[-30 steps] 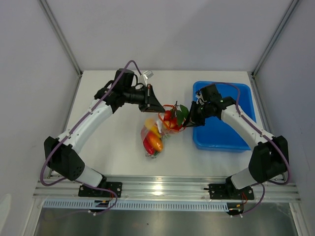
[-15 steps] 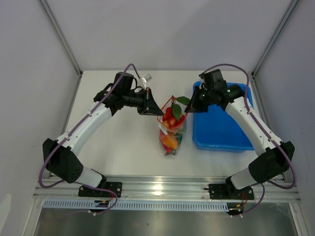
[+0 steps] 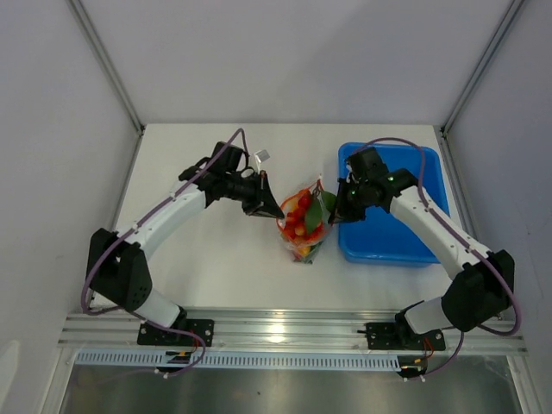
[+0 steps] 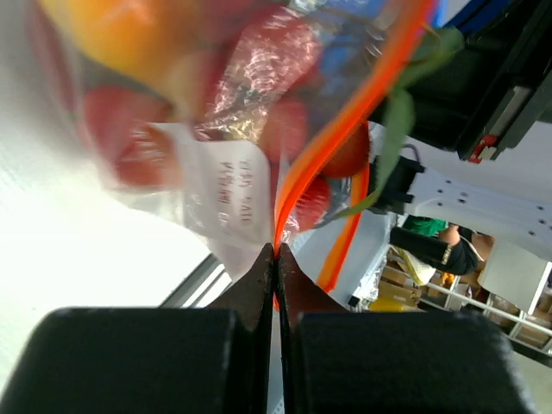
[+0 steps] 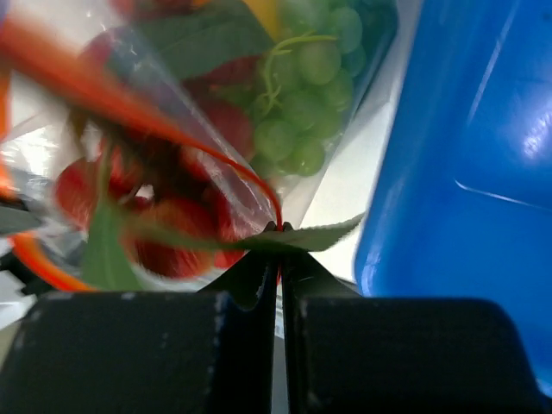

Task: Place the food in the zip-top bag and seal the zipper
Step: Adjust the zipper food storage bag at the center of the board.

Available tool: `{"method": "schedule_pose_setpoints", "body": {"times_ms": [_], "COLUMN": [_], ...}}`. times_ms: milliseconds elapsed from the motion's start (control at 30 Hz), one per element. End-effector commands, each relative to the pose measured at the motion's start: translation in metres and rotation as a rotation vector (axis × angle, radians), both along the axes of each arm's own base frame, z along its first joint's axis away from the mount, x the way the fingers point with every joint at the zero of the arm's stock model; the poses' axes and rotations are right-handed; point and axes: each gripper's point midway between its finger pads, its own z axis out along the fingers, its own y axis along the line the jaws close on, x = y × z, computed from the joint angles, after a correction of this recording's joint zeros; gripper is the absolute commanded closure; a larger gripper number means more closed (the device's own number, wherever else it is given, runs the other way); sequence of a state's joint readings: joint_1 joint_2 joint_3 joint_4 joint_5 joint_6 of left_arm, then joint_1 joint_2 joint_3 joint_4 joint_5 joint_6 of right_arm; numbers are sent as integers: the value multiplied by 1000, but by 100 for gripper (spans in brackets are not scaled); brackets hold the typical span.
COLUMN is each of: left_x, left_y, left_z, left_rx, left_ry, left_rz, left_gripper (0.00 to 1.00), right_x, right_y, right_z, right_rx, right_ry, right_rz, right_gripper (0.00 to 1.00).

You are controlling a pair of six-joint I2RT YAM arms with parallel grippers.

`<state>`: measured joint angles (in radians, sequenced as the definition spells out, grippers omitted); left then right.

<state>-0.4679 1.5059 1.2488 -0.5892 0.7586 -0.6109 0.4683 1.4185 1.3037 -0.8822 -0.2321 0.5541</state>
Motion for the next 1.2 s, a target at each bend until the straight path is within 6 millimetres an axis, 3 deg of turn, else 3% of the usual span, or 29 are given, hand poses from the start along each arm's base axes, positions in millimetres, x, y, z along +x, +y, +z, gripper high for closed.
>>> {"method": "schedule_pose_setpoints", "body": {"times_ms": [0, 33, 67, 133, 167, 267, 300, 333, 400, 433, 500, 533, 567, 667, 700, 733, 833, 867, 933, 967, 1000, 1100, 1167], "left_x": [20, 22, 27, 28, 27, 18, 17, 12, 11, 12, 11, 16, 20, 34, 38, 38, 45, 47, 39, 37, 28, 16, 14], "left_y": [2, 2, 1, 2, 1, 3, 3, 6, 7, 6, 5, 3, 3, 6, 7, 6, 4, 3, 6, 6, 9, 13, 13], "left_z": [3, 5, 22, 37, 50, 88, 98, 109, 109, 104, 76, 71, 38, -7, -12, -13, 21, 45, 74, 95, 112, 133, 124], "left_rx": [24, 30, 18, 8, -11, -64, -80, -96, -101, -99, -74, -80, -37, 40, 46, 41, 2, -20, -49, -75, -98, -138, -139], "left_ry": [-73, -73, -107, -133, -151, -206, -225, -254, -258, -250, -189, -202, -152, -85, -64, -48, -119, -160, -204, -239, -267, -296, -275], "left_rz": [15, 21, 29, 41, 40, 46, 54, 59, 65, 64, 61, 58, 66, 75, 79, 77, 90, 92, 95, 95, 101, 110, 107], "left_gripper": [99, 100, 99, 100, 99, 99, 99, 99, 99, 99, 100, 99, 99, 99, 99, 99, 99, 99, 99, 99, 99, 100, 99], "right_x": [15, 18, 24, 32, 37, 35, 36, 32, 28, 27, 27, 30, 32, 37, 40, 44, 48, 55, 51, 52, 50, 36, 31], "right_y": [1, 1, 1, 3, 5, 8, 14, 15, 19, 19, 18, 17, 15, 14, 13, 14, 13, 15, 13, 18, 19, 26, 28], "right_z": [1, 5, 20, 37, 62, 96, 123, 130, 141, 138, 123, 100, 89, 43, 33, 35, 52, 77, 98, 129, 138, 160, 161], "right_rx": [-23, -31, -29, -31, -17, 1, 33, 38, 65, 68, 55, 29, 16, -16, -35, -41, -55, -37, -30, 13, 28, 75, 97], "right_ry": [-83, -98, -129, -163, -211, -242, -293, -292, -296, -289, -269, -245, -240, -182, -162, -171, -205, -259, -267, -319, -323, -320, -309], "right_rz": [24, 31, 29, 36, 39, 42, 46, 51, 51, 49, 47, 45, 42, 50, 56, 61, 76, 69, 73, 77, 81, 94, 91], "right_gripper": [100, 100, 100, 100, 100, 100, 100, 100, 100, 100, 100, 100, 100, 100, 100, 100, 100, 100, 100, 100, 100, 100, 100]}}
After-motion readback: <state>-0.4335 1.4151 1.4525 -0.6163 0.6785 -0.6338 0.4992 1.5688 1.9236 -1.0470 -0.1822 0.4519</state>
